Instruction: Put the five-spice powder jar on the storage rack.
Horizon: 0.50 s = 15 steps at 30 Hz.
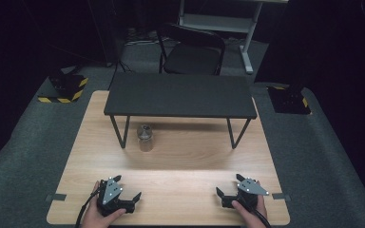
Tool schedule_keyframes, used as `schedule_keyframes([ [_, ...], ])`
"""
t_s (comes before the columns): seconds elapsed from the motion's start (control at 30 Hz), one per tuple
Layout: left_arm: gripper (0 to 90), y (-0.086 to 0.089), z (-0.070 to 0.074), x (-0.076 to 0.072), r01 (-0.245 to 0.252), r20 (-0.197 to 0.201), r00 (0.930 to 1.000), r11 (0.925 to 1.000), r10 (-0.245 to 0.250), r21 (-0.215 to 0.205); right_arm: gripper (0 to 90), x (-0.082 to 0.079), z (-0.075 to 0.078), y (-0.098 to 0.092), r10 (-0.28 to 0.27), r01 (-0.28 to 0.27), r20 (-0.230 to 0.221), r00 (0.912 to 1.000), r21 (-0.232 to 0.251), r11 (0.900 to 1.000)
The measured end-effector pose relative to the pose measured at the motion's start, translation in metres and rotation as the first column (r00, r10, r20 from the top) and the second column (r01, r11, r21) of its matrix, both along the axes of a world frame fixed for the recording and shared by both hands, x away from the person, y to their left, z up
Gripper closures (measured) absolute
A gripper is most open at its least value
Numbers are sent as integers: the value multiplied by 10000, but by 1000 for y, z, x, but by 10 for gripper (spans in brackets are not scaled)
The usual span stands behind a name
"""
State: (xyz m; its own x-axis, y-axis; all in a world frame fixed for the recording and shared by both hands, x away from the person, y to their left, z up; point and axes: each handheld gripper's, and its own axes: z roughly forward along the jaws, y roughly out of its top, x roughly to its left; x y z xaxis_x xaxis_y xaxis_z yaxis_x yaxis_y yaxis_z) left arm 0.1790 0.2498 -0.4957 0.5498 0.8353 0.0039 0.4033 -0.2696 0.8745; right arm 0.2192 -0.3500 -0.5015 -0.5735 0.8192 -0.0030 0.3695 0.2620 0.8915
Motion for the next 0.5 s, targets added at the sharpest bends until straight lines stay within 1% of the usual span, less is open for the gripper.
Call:
schedule_keyframes([
  [0.03, 6, 1, 2, 1, 37, -46, 10000, 10000, -37, -69, 7, 0, 0, 0, -2, 2, 1, 10000, 15, 10000],
  [0.1, 6, 0, 5, 0, -16, 28, 10000, 9998, 16, -179, 7, 0, -1, -1, 22, -22, 19, 10000, 57, 10000],
  [0.13, 6, -1, 6, -1, -114, 61, 9999, 9994, 116, -327, 7, 0, -1, -1, 20, -20, 26, 10000, 62, 10000],
  [0.17, 6, -2, 9, 0, -112, 33, 9999, 9991, 113, -420, 7, -1, -1, -1, 5, -5, 46, 10000, 70, 10000],
  [0.2, 6, -4, 14, 3, -51, 30, 10000, 9992, 52, -387, 7, -2, -1, -1, 7, -7, 103, 9999, 46, 10000],
  [0.23, 6, -4, 14, 3, -51, 30, 10000, 9992, 52, -387, 7, -2, -1, -1, 7, -7, 103, 9999, 46, 10000],
  [0.27, 6, -8, 17, 6, -11, 35, 10000, 9997, 12, -245, 7, -2, -2, -1, 30, -31, 137, 9999, 28, 10000],
  [0.3, 6, -8, 17, 6, -11, 35, 10000, 9997, 12, -245, 7, -2, -2, -1, 30, -31, 137, 9999, 28, 10000],
  [0.33, 6, -11, 20, 9, -3, 32, 10000, 10000, 3, -39, 7, -2, -2, -1, 35, -35, 151, 9999, 32, 10000],
  [0.43, 6, -16, 25, 17, -5, -151, 9999, 10000, 6, 91, 7, -3, -2, -1, 18, -19, 154, 9999, 60, 10000],
  [0.5, 6, -19, 27, 21, -96, -183, 9998, 9998, 99, 194, 7, -3, -3, -2, 27, -28, 182, 9998, 79, 10000],
])
